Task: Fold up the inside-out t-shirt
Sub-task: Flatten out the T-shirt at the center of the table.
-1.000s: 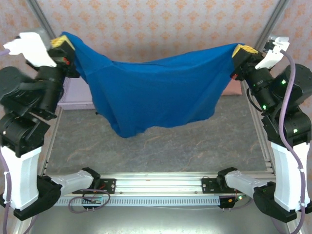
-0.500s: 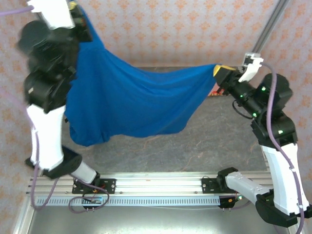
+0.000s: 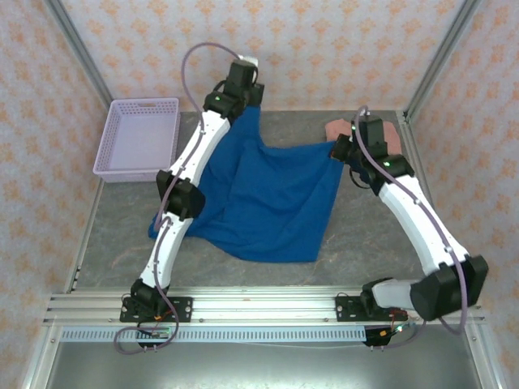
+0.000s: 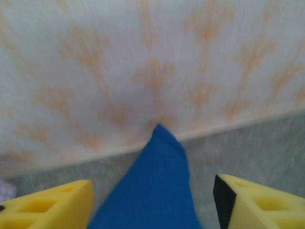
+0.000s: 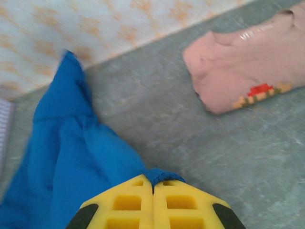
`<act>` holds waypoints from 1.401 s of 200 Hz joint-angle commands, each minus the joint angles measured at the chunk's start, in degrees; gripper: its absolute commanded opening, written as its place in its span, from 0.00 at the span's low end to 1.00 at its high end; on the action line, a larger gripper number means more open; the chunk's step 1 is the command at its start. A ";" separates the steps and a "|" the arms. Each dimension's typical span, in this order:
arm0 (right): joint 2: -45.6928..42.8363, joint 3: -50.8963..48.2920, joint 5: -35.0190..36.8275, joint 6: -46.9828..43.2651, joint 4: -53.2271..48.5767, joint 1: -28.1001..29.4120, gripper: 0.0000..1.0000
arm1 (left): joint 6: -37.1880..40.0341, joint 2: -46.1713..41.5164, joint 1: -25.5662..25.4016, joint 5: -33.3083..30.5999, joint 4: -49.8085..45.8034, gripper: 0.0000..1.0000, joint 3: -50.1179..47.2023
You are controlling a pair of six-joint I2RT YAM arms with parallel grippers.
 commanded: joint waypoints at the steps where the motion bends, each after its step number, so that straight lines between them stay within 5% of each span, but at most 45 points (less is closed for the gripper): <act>1: 4.88 2.68 3.86 -3.51 -0.75 -1.78 0.00 | -5.60 -10.09 0.19 2.14 -6.72 0.73 -0.03; 18: 10.17 5.26 2.24 -4.90 -2.41 -4.52 0.00 | -7.21 -19.50 -2.13 4.49 -4.27 0.74 -16.38; 46: 17.87 10.33 -2.46 -6.26 -3.82 -8.77 0.00 | -9.36 -40.87 -11.52 6.76 16.79 0.76 -56.19; 86: 27.46 18.45 -8.62 -7.94 -7.17 -13.47 0.00 | -6.26 -50.26 -27.48 9.16 25.33 0.67 -81.02; 125: 32.14 23.94 -11.19 -8.95 -9.24 -15.50 0.00 | -1.35 -41.25 -40.75 7.81 24.59 0.58 -83.78; 194: 31.88 23.07 -12.24 -9.80 -9.33 -15.51 0.00 | 5.06 -22.17 -43.24 2.76 21.32 0.60 -71.54; 220: 31.38 23.13 -12.34 -9.50 -9.36 -15.48 0.00 | 5.50 -19.78 -43.15 0.94 20.14 0.35 -70.87; 250: 27.97 23.39 -13.78 -7.91 -9.26 -15.83 0.00 | 4.47 -27.72 -41.37 -0.10 19.80 0.00 -74.85; 280: 17.47 21.41 -17.47 -0.98 -4.27 -15.93 0.00 | 3.24 -50.50 -38.28 -1.33 20.92 0.00 -81.06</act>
